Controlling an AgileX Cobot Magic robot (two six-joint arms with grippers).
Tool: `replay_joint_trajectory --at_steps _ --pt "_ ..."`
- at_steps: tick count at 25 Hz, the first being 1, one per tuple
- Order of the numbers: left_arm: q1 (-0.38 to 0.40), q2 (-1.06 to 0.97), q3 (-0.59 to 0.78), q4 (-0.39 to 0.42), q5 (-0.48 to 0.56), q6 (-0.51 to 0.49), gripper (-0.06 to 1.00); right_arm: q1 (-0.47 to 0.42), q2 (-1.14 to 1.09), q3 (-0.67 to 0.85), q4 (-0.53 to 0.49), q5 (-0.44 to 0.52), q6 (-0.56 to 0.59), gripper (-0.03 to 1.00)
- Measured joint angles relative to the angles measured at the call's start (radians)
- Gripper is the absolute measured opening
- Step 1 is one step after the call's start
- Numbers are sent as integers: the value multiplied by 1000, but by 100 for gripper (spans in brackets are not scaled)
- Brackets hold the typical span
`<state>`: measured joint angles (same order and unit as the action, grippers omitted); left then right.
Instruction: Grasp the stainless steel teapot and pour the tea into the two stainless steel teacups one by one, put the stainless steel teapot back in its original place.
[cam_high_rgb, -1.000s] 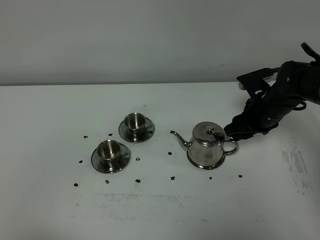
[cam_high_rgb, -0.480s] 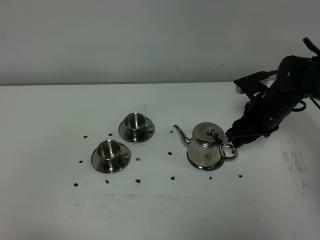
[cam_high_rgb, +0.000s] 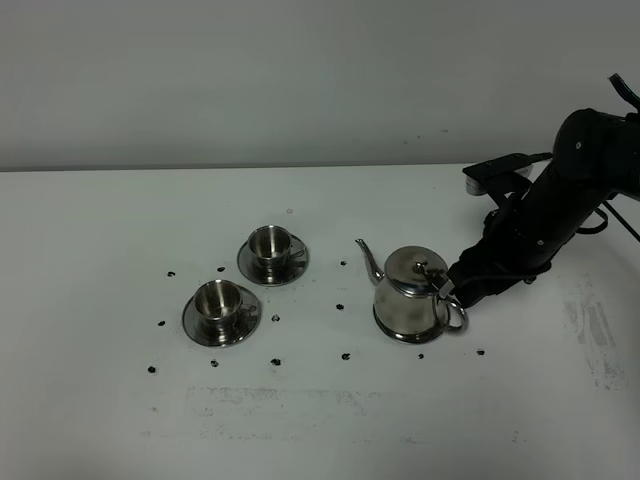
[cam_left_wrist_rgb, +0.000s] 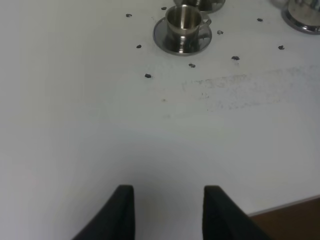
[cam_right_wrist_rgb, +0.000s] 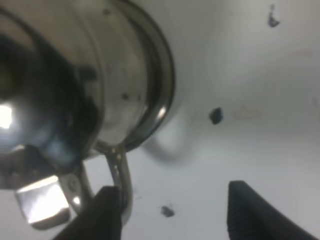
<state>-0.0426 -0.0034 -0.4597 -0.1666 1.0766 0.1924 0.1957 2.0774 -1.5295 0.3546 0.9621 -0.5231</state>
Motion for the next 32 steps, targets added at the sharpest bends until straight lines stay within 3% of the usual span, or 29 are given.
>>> replay_joint_trajectory --at_steps 10,20,24,32 --pt "0 0 0 0 0 0 31 0 0 -2 62 44 4 48" --pt "0 0 0 0 0 0 31 0 -63 -2 -131 25 124 48" --pt "0 0 0 0 0 0 31 62 -200 -1 -195 0 202 48" --pt "0 0 0 0 0 0 31 263 -320 45 -203 -11 321 48"
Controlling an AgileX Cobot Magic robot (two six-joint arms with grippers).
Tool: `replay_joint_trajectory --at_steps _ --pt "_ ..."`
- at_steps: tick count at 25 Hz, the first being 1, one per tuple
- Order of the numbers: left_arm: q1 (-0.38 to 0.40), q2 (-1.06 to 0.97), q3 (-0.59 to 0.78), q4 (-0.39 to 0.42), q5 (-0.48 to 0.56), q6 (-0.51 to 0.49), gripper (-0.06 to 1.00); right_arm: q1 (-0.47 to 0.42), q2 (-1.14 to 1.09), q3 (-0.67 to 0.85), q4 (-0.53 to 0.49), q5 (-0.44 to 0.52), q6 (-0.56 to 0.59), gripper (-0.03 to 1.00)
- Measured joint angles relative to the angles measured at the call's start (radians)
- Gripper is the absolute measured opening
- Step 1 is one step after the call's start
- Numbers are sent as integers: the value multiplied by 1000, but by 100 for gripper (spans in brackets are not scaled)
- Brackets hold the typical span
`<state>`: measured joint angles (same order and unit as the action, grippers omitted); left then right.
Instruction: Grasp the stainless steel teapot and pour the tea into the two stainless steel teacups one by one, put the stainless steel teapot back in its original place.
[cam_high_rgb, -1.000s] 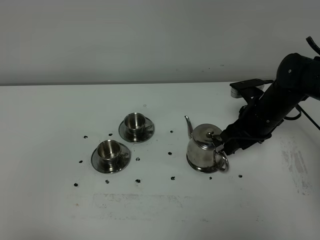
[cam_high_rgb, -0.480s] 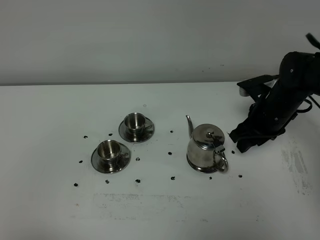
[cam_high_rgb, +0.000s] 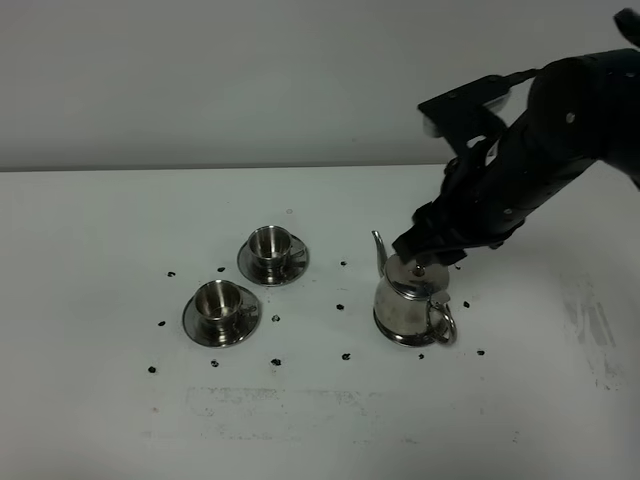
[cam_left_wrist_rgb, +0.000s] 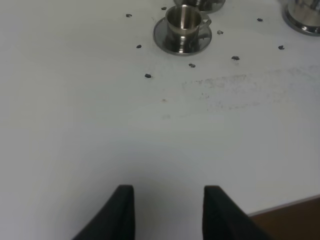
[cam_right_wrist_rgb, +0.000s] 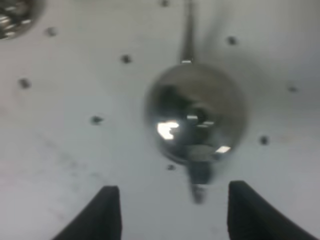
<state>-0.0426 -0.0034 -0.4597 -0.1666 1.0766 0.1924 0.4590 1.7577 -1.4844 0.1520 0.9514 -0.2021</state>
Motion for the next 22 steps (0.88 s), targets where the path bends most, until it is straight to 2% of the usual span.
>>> replay_joint_trajectory --at_steps 4,10,17,22 --pt "0 0 0 0 0 0 31 35 0 8 -16 -2 36 48" --pt "0 0 0 0 0 0 31 17 0 65 -43 -95 68 48" --pt "0 0 0 0 0 0 31 -32 69 65 -52 -64 106 48" --pt "0 0 0 0 0 0 31 -34 125 -2 -54 -15 112 48"
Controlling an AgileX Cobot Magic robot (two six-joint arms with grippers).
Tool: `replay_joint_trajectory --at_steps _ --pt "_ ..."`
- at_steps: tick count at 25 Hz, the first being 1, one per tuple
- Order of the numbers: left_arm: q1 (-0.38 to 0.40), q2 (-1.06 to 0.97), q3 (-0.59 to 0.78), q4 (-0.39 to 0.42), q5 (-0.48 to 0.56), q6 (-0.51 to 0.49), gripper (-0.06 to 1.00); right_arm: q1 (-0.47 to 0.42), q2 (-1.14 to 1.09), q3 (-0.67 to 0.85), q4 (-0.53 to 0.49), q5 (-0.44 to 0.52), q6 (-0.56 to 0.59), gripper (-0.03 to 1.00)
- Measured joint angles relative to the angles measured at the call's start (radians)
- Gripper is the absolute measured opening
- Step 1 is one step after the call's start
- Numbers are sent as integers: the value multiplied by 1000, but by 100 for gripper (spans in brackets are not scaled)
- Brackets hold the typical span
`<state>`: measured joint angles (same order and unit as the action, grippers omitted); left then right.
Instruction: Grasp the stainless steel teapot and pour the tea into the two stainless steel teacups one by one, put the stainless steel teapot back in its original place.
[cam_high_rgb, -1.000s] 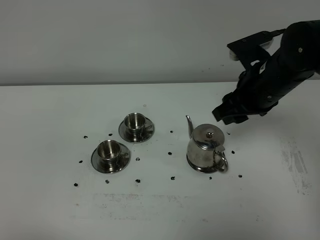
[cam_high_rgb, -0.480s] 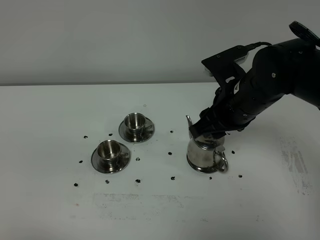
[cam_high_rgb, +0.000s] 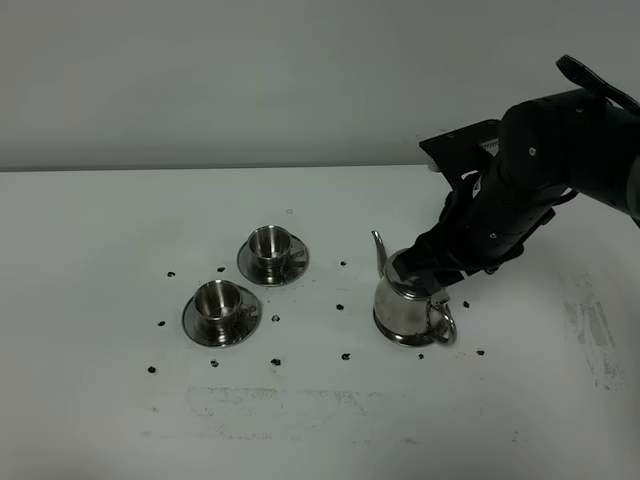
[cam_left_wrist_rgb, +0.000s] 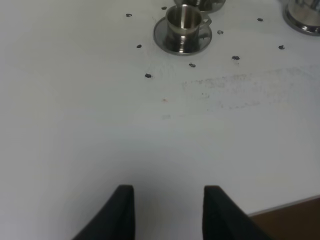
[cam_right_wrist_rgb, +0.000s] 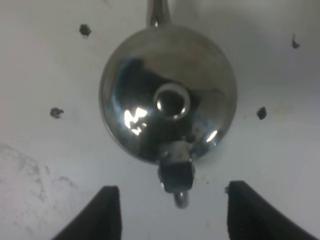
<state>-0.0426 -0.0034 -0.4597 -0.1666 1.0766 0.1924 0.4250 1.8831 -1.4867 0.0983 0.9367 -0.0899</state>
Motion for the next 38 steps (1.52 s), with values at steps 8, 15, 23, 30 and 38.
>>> replay_joint_trajectory --at_steps 8,15,23,30,38 --pt "0 0 0 0 0 0 31 0 77 -51 -25 56 1 48" --pt "0 0 0 0 0 0 31 0 79 -51 -26 60 1 48" --pt "0 0 0 0 0 0 31 -14 80 -45 -41 55 1 48" --pt "0 0 0 0 0 0 31 -20 88 -41 -40 49 -1 48" --pt "0 0 0 0 0 0 31 -20 102 -41 -33 30 -9 48"
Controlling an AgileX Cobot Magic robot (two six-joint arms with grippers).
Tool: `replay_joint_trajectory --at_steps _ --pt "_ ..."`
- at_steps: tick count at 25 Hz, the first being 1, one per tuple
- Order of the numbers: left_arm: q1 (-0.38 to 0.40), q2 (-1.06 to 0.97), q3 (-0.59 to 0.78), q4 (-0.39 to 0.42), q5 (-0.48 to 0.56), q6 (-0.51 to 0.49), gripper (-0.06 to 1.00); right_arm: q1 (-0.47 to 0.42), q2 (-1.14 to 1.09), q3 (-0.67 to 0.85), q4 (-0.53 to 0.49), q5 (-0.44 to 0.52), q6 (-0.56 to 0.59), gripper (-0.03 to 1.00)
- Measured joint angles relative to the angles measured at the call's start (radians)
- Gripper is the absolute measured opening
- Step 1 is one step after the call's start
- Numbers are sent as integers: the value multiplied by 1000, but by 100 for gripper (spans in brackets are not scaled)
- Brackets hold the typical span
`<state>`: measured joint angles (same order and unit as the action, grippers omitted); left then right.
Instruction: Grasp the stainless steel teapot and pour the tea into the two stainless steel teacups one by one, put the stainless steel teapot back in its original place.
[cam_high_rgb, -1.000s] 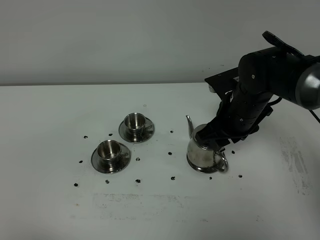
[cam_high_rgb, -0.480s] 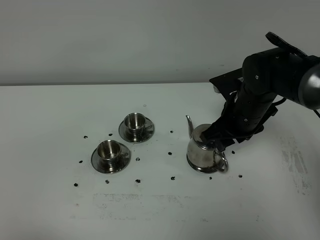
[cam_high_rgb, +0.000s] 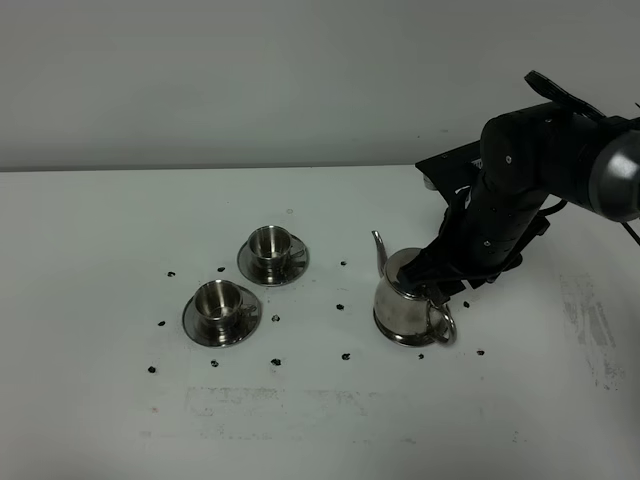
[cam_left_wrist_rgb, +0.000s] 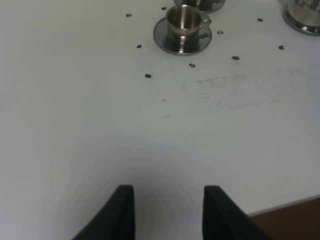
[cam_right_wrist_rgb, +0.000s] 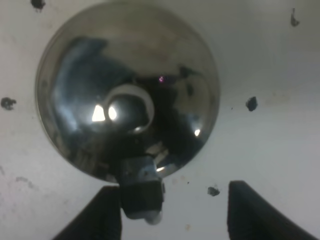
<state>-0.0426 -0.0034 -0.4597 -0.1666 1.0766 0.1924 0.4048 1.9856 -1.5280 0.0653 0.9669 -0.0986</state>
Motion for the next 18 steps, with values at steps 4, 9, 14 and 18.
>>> replay_joint_trajectory --at_steps 4,9,14,18 --pt "0 0 0 0 0 0 31 0 13 0 13 0 -14 48" --pt "0 0 0 0 0 0 31 0 30 0 26 1 -22 48" --pt "0 0 0 0 0 0 31 0 46 0 26 3 -26 48" --pt "0 0 0 0 0 0 31 0 56 0 26 3 -34 47"
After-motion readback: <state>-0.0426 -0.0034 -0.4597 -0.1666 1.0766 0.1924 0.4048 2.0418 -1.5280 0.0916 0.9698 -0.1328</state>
